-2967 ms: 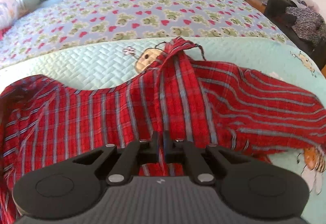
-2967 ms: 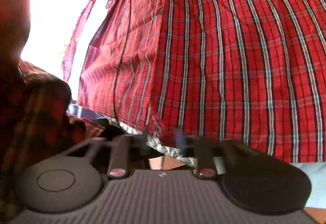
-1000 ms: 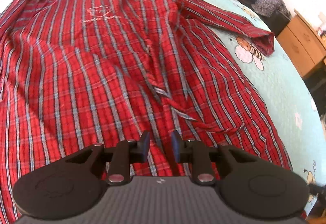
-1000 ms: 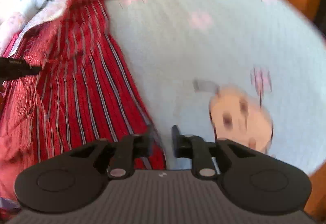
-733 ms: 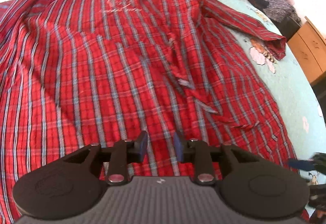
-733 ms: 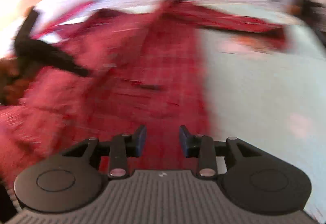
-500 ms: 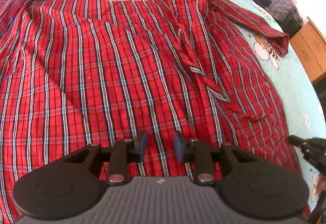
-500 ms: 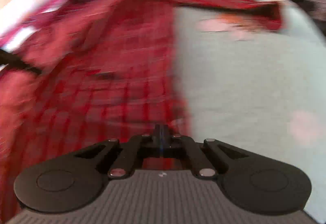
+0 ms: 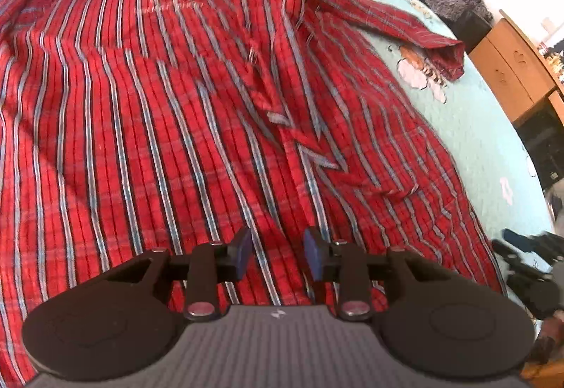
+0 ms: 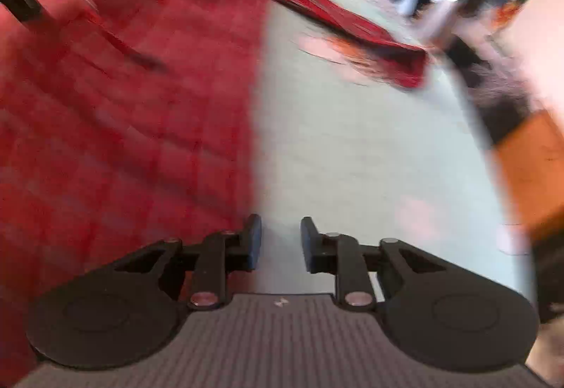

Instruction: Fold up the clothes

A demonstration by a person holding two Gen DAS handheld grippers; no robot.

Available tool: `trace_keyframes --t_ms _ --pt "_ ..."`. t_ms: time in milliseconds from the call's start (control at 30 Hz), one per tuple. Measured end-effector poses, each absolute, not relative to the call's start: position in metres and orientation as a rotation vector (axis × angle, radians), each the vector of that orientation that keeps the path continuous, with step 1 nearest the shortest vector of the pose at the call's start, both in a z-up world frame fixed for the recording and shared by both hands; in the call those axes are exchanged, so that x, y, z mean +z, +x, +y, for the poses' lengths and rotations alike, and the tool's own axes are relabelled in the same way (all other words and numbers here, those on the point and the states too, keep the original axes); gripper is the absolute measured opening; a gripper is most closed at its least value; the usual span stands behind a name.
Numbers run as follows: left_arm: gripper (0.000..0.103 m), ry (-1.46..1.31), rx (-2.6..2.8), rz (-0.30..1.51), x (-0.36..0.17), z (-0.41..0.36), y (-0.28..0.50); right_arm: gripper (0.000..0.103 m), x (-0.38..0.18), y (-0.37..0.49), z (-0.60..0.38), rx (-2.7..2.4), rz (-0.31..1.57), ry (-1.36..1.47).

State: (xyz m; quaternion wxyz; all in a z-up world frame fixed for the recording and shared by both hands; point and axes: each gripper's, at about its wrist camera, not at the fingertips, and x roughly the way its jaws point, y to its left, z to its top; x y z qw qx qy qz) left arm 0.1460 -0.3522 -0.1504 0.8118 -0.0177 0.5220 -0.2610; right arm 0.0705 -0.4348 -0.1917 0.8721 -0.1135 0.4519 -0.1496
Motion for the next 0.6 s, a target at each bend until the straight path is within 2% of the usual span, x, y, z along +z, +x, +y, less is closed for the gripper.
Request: trace_keyframes --t_ms 167,233,267,300,367,433,500,600 --pt "0.035 -0.044 -0.539 1.132 -0.156 -0.357 0.144 0.022 -0.167 0.054 -0.375 0.064 0.895 -0.013" --pt "0.035 -0.042 -0.546 1.137 -0.154 -0.359 0.145 0.021 -0.179 0.046 -0.366 0.151 0.966 0.024" --pt "0.035 -0.043 -0.554 1.138 -0.153 -0.36 0.145 0.013 -0.186 0.042 -0.363 0.18 1.009 0.03" --pt "0.035 -0.048 -0.561 1.142 -0.153 -0.362 0.145 0.0 -0.193 0.033 -0.374 0.125 1.025 -0.012" --pt "0.036 -0.056 -0.57 1.148 -0.154 -0.365 0.143 0.0 -0.195 0.018 -0.406 -0.118 1.052 -0.157" --pt "0.037 -0.052 -0.573 1.149 -0.156 -0.367 0.139 0.007 -0.187 0.01 -0.427 -0.308 1.084 -0.216" --pt "0.039 -0.047 -0.569 1.144 -0.158 -0.369 0.137 0.007 -0.173 0.002 -0.429 -0.263 1.05 -0.091" --pt "0.041 -0.048 -0.564 1.141 -0.159 -0.371 0.136 0.009 -0.165 0.011 -0.373 0.072 0.985 -0.026"
